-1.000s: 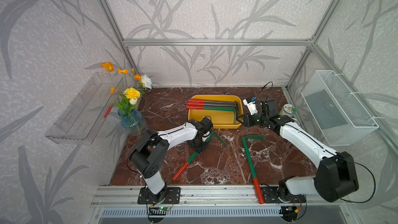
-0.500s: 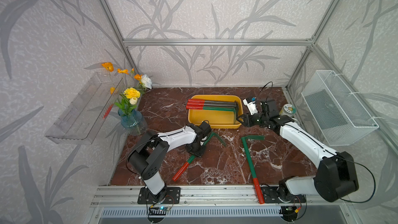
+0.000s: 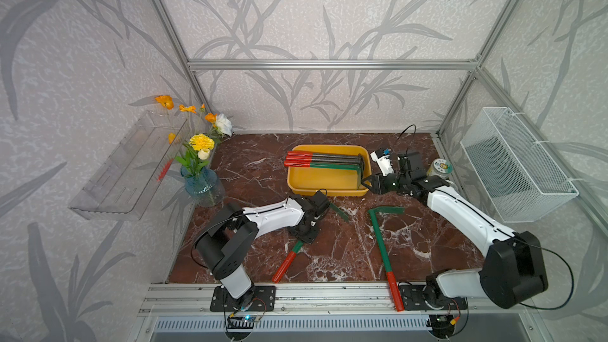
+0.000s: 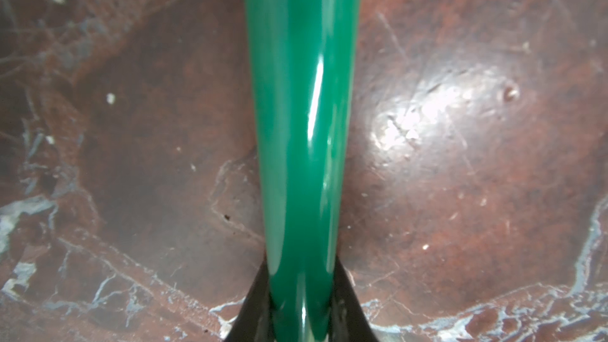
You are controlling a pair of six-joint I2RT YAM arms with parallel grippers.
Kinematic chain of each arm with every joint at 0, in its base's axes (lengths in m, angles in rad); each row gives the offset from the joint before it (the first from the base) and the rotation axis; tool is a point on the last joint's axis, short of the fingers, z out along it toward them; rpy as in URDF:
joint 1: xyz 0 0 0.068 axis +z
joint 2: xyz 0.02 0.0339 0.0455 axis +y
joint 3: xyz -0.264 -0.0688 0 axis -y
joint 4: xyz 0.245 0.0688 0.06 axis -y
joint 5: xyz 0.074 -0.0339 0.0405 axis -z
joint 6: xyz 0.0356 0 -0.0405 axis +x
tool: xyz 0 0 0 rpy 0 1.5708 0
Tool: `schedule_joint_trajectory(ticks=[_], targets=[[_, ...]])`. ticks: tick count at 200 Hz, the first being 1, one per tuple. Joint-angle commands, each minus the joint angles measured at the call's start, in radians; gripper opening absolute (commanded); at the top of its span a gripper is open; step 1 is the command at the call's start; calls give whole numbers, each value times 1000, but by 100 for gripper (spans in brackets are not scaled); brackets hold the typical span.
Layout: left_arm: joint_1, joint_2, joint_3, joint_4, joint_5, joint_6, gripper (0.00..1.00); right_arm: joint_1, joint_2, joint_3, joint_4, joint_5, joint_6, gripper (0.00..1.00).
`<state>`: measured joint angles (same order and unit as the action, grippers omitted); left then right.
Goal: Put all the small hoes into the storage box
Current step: Pick up the hoe from the center of the board.
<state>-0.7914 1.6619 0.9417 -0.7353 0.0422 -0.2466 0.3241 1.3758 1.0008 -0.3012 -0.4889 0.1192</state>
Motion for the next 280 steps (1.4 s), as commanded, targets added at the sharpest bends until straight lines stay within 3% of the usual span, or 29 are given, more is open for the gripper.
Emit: schedule_joint_trajectory(ticks=[1, 27, 85, 119, 151, 175, 210, 253, 280], targets=[[-17, -14, 12, 66, 20, -8, 0, 35, -21, 71, -82, 10, -54, 44], [-15, -33, 115, 1, 37, 103, 0, 43, -39, 104, -142, 14, -110, 44], [49, -77, 277, -105, 198, 339, 0, 48, -114, 156, -285, -220, -296, 49], [66, -109, 350, -179, 255, 459, 0, 59, -182, 130, -306, -276, -388, 51], [66, -109, 450, -289, 356, 554, 0, 58, -140, 186, -330, -341, -465, 52], [65, -117, 499, -341, 411, 603, 0, 59, -55, 264, -395, -356, -524, 53], [64, -119, 553, -449, 444, 659, 0, 98, 33, 411, -531, -249, -628, 53], [64, -187, 539, -453, 404, 682, 0, 116, 152, 586, -740, -192, -736, 53], [64, -220, 539, -440, 351, 693, 0, 137, 165, 565, -760, -230, -748, 53]])
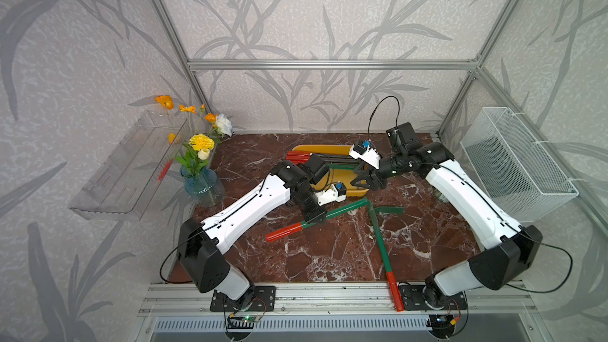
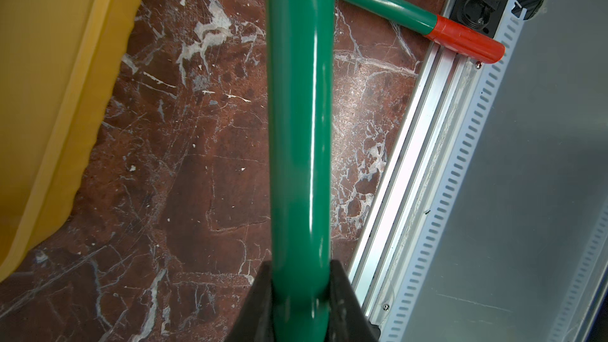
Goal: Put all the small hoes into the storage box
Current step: Pick up the hoe from the center of the board.
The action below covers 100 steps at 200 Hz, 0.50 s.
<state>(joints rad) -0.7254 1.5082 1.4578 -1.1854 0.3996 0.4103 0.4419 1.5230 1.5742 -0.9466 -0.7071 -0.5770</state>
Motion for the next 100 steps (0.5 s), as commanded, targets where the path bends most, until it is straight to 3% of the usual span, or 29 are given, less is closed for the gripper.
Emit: schedule_joint_trajectory(ticks=[1, 100], targets=[[-1, -67, 23, 10, -6, 36, 0, 19, 18, -10, -115, -13, -51, 53], [-1, -66, 87, 3, -50, 80, 0, 60, 98, 7, -148, -159, -74, 53]])
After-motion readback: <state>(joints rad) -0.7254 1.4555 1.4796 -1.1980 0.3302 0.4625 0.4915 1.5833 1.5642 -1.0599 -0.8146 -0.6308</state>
